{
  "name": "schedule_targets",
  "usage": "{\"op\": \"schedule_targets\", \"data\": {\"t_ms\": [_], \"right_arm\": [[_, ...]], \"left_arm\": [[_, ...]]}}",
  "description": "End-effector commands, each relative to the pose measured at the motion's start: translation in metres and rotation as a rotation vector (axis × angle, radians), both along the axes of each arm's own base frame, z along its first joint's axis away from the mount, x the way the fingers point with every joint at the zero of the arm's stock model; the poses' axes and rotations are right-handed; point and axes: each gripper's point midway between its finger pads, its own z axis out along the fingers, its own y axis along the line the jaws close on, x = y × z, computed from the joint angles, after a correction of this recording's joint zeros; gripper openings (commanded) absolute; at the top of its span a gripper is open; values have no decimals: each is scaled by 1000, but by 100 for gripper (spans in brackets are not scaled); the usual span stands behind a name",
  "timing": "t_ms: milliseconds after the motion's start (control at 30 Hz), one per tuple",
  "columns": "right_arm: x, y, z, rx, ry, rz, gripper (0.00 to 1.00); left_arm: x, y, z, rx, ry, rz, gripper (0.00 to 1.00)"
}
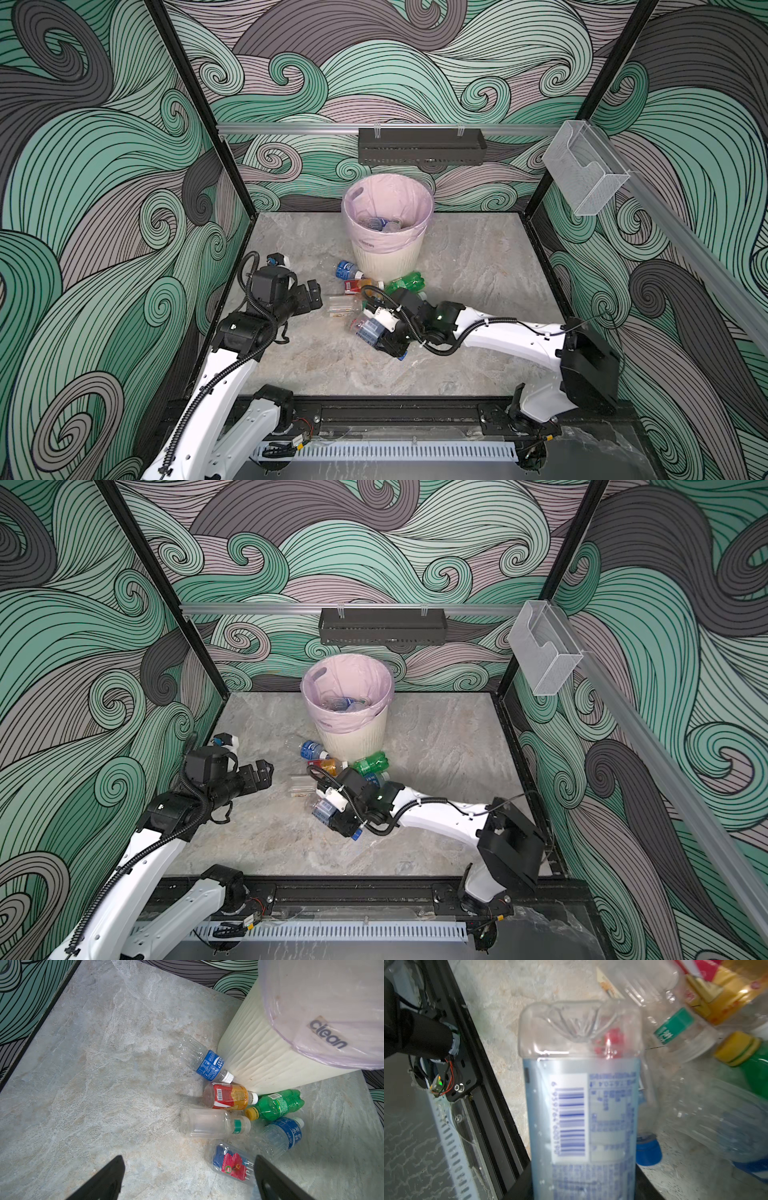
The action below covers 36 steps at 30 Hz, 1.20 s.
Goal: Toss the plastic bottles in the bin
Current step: 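Lift the blue-cap bottle with the right gripper and drop it into the bin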
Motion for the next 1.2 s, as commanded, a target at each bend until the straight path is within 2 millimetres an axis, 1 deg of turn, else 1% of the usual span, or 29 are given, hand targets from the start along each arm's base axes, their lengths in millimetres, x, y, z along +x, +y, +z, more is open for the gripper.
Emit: {"op": "schedule_targets", "data": {"t_ms": [0, 100, 167, 267, 333, 467, 567, 633, 700, 800, 833, 867, 900, 933, 967, 1000, 1033, 1100, 1133, 1167], "right_arm": [[20, -21, 8, 68, 10, -120, 41], [43, -48, 9, 107, 20, -243, 39], [56, -63, 12, 131, 17, -309, 39], [71, -83, 19, 180, 7, -401, 39], [82, -96, 27, 226, -9, -469, 40], [98, -124, 36, 312, -32, -592, 40], [106, -140, 48, 359, -62, -646, 39], [109, -145, 69, 380, -135, -643, 38], [113, -147, 101, 424, -219, -631, 38], [122, -143, 161, 488, -345, -587, 38], [127, -141, 178, 490, -377, -570, 38], [132, -136, 197, 497, -407, -550, 37], [141, -129, 214, 497, -428, -519, 37], [152, -119, 236, 503, -451, -491, 37], [162, -111, 250, 500, -453, -470, 37], [177, -99, 262, 489, -444, -450, 40], [196, -90, 270, 459, -424, -461, 44], [225, -75, 278, 409, -358, -481, 50], [235, -65, 281, 399, -328, -471, 55], [243, -59, 283, 392, -306, -473, 60]], "left_arm": [[0, 5, -2, 24, 12, 10, 99], [3, 5, -2, 34, 12, 4, 99], [4, 4, -1, 35, 11, -1, 99], [6, 3, -2, 34, 17, -8, 99], [7, 2, -3, 36, 22, -12, 99], [7, 1, -3, 33, 23, -17, 99], [7, 1, -3, 32, 18, -20, 99], [8, 1, -3, 32, 17, -20, 99], [9, 0, -4, 33, 19, -22, 99], [13, -1, -3, 31, 19, -27, 99], [13, -2, -2, 30, 21, -28, 99], [14, -2, 0, 31, 22, -30, 99], [14, -2, 3, 28, 19, -32, 99], [15, -3, 7, 23, 10, -35, 99], [16, -5, 10, 16, 1, -41, 99], [17, -8, 14, 5, -7, -50, 99], [18, -10, 16, -8, -15, -59, 99], [19, -14, 22, -27, -22, -69, 99], [19, -15, 25, -36, -25, -75, 99], [19, -17, 28, -42, -31, -80, 99]]}}
